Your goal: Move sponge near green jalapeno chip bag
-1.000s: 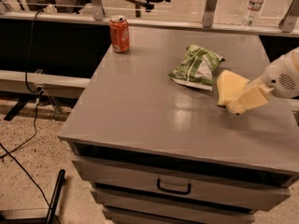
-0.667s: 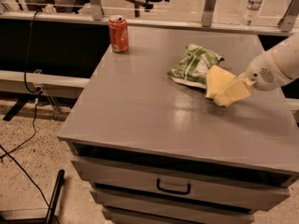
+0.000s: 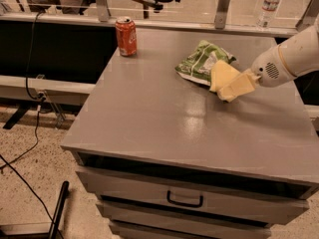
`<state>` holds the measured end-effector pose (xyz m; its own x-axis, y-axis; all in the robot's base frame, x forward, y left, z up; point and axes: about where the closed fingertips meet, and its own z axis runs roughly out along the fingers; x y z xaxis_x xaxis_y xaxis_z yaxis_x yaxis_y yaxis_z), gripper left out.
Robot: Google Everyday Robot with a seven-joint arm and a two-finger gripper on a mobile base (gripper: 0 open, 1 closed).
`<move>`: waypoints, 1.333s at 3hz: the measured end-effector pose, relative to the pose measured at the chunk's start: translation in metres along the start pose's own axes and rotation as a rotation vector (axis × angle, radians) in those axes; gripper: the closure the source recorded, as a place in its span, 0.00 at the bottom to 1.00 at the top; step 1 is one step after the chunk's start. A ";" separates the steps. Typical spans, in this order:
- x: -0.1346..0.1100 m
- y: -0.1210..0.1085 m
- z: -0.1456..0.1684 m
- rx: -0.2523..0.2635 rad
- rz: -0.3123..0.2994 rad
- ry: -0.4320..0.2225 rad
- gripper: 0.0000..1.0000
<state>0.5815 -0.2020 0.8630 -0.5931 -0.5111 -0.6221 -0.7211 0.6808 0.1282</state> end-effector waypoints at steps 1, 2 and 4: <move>-0.009 -0.005 -0.011 0.021 0.003 -0.043 1.00; -0.019 -0.013 -0.016 0.046 0.006 -0.067 1.00; -0.039 -0.033 -0.020 0.092 -0.071 -0.117 0.87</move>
Offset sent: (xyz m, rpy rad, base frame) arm 0.0296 -0.0166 0.0373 0.0214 -0.1068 -0.0767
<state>0.6216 -0.2146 0.8985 -0.4919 -0.4987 -0.7136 -0.7209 0.6929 0.0128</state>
